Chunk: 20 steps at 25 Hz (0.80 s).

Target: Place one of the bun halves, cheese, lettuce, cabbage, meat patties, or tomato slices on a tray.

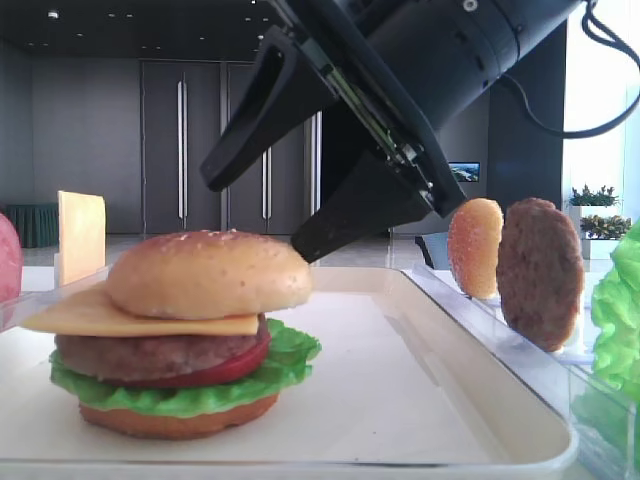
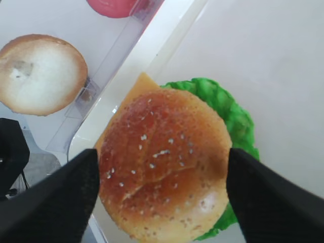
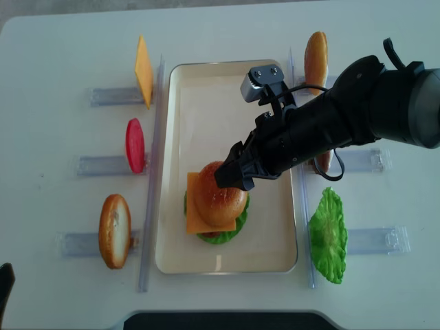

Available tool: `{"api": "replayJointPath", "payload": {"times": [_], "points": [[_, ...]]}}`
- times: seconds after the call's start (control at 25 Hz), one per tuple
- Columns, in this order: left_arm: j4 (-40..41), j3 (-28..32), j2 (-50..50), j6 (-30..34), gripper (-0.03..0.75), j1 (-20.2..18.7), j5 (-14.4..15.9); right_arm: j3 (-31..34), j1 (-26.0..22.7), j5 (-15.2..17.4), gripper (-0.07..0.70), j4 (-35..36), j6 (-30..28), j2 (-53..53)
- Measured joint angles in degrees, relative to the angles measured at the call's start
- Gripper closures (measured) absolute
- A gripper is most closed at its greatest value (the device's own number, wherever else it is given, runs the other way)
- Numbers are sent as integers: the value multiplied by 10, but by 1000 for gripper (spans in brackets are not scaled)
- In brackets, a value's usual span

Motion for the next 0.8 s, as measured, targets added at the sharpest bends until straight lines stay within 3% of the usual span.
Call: {"api": "replayJointPath", "payload": {"times": [0.36,0.56,0.8], "points": [[0,0,0,0,265,0,0,-11,0,-21,129,-109,58,-1],[0,0,0,0,265,0,0,-31,0,-11,129,-230,146,-12],[0,0,0,0,265,0,0,-58,0,-10,129,-325,231,-66]]}}
